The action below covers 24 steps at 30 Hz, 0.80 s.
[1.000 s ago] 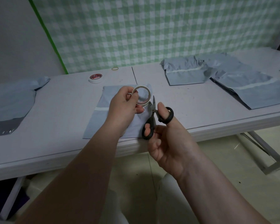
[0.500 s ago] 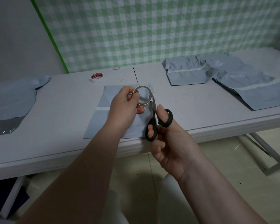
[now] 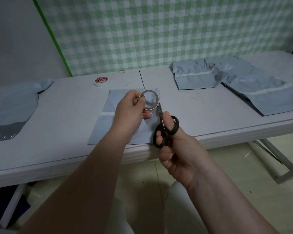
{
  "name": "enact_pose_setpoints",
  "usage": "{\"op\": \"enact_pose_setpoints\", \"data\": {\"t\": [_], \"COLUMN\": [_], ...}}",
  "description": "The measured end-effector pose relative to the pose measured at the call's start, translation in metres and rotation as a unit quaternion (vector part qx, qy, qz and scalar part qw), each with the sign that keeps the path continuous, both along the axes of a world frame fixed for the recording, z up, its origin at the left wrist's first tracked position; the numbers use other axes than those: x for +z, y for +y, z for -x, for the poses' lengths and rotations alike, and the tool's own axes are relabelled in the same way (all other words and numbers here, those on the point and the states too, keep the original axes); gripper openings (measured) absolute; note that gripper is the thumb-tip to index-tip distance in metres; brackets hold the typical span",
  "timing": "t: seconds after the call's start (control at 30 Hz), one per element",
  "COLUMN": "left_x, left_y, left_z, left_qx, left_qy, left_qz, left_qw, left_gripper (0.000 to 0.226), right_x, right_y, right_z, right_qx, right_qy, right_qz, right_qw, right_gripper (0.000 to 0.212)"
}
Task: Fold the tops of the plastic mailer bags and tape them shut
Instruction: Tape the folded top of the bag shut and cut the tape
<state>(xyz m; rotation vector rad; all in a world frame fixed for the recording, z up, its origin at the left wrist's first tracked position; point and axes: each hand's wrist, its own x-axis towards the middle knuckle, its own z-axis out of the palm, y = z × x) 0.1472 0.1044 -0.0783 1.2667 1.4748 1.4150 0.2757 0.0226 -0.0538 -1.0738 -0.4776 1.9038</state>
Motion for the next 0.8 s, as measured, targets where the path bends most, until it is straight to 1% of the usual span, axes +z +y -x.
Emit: {"op": "enact_pose_setpoints", "data": {"t": [0.17, 0.27, 0.4, 0.47, 0.5, 0.53, 0.57, 0.6, 0.63, 0.67, 0.7, 0.73, 0.77, 0.8], "left_x": [0.001, 0.002, 0.003, 0.003, 0.003, 0.004, 0.004, 0.005, 0.006, 0.007, 0.009, 0.011, 0.014, 0.017], "left_y": [0.000, 0.000, 0.000, 0.001, 0.002, 0.002, 0.002, 0.003, 0.003, 0.004, 0.004, 0.004, 0.003, 0.001], "left_z": [0.000, 0.001, 0.002, 0.002, 0.002, 0.002, 0.002, 0.002, 0.002, 0.002, 0.003, 0.004, 0.004, 0.005], "left_qx": [0.003, 0.009, 0.018, 0.022, 0.023, 0.024, 0.025, 0.023, 0.021, 0.018, 0.015, 0.014, 0.013, 0.014], "left_qy": [-0.009, -0.037, -0.069, -0.085, -0.091, -0.094, -0.094, -0.095, -0.095, -0.093, -0.084, -0.065, -0.042, -0.017], "left_qz": [0.001, 0.005, 0.018, 0.028, 0.033, 0.037, 0.041, 0.045, 0.051, 0.058, 0.066, 0.073, 0.076, 0.075], "left_qw": [1.000, 0.999, 0.997, 0.996, 0.995, 0.995, 0.994, 0.994, 0.994, 0.994, 0.994, 0.995, 0.996, 0.997], "left_gripper": [0.011, 0.014, 0.017, 0.020, 0.021, 0.021, 0.022, 0.022, 0.023, 0.023, 0.023, 0.023, 0.023, 0.023], "right_x": [-0.001, -0.002, 0.001, 0.007, 0.010, 0.014, 0.016, 0.017, 0.016, 0.016, 0.017, 0.018, 0.018, 0.017], "right_y": [0.000, -0.001, 0.001, 0.004, 0.007, 0.010, 0.015, 0.021, 0.029, 0.037, 0.044, 0.051, 0.055, 0.060], "right_z": [-0.001, -0.004, -0.014, -0.023, -0.028, -0.033, -0.039, -0.045, -0.050, -0.055, -0.059, -0.060, -0.060, -0.060], "right_qx": [-0.008, -0.011, 0.000, -0.001, -0.006, -0.012, -0.016, -0.020, -0.024, -0.021, -0.009, 0.000, 0.002, 0.001], "right_qy": [-0.003, -0.015, -0.001, -0.035, -0.073, -0.136, -0.227, -0.336, -0.452, -0.563, -0.651, -0.707, -0.734, -0.745], "right_qz": [0.001, -0.007, -0.027, -0.056, -0.078, -0.107, -0.139, -0.169, -0.195, -0.217, -0.231, -0.242, -0.250, -0.252], "right_qw": [1.000, 1.000, 1.000, 0.998, 0.994, 0.985, 0.964, 0.926, 0.870, 0.797, 0.723, 0.665, 0.632, 0.617], "right_gripper": [0.034, 0.036, 0.035, 0.033, 0.032, 0.032, 0.033, 0.035, 0.039, 0.041, 0.043, 0.041, 0.037, 0.033]}}
